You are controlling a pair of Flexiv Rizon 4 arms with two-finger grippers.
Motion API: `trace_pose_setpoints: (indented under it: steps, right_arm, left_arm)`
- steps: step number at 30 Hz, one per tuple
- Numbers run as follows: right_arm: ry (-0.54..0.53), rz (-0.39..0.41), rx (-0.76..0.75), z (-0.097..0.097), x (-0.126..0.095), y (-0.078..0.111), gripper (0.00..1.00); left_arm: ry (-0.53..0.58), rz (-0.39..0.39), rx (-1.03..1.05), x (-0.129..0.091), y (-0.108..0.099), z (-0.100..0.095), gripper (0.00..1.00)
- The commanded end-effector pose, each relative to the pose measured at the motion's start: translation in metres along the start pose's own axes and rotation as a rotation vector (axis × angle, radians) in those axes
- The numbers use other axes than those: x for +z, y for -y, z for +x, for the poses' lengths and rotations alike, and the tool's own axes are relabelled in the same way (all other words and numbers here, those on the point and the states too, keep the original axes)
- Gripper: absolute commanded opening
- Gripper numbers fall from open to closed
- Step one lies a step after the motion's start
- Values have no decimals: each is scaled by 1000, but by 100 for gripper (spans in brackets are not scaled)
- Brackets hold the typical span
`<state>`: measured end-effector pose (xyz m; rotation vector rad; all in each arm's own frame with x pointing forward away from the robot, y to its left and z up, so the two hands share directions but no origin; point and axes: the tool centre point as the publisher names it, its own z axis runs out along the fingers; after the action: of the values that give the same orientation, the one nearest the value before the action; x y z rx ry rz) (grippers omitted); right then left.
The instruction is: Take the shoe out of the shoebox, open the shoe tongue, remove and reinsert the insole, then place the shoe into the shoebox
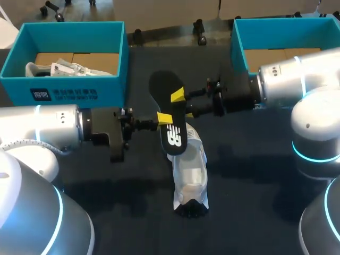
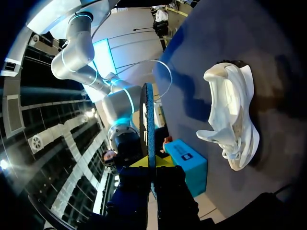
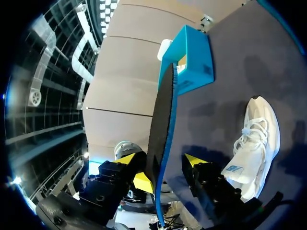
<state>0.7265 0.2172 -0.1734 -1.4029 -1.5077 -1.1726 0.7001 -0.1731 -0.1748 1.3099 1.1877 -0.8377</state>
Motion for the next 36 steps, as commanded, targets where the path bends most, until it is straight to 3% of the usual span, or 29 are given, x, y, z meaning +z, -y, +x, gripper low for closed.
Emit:
trace_pose_setpoints:
  steps: [1, 5, 17, 30, 36]
  right_arm:
    - [-3, -25, 1, 1, 3, 8, 58]
    - [-5, -26, 0, 3, 5, 9, 48]
    - [-16, -31, 7, 2, 3, 8, 39]
    - [-10, -33, -4, 10, 3, 8, 18]
    - [-21, -30, -17, 10, 4, 8, 1]
  left_arm:
    - [-1, -2, 1, 1, 0, 0, 0]
    - [-1, -2, 1, 1, 0, 0, 0]
    - [-1, -2, 1, 1, 0, 0, 0]
    - [-1, -2, 1, 1, 0, 0, 0]
    - [-1, -2, 1, 1, 0, 0, 0]
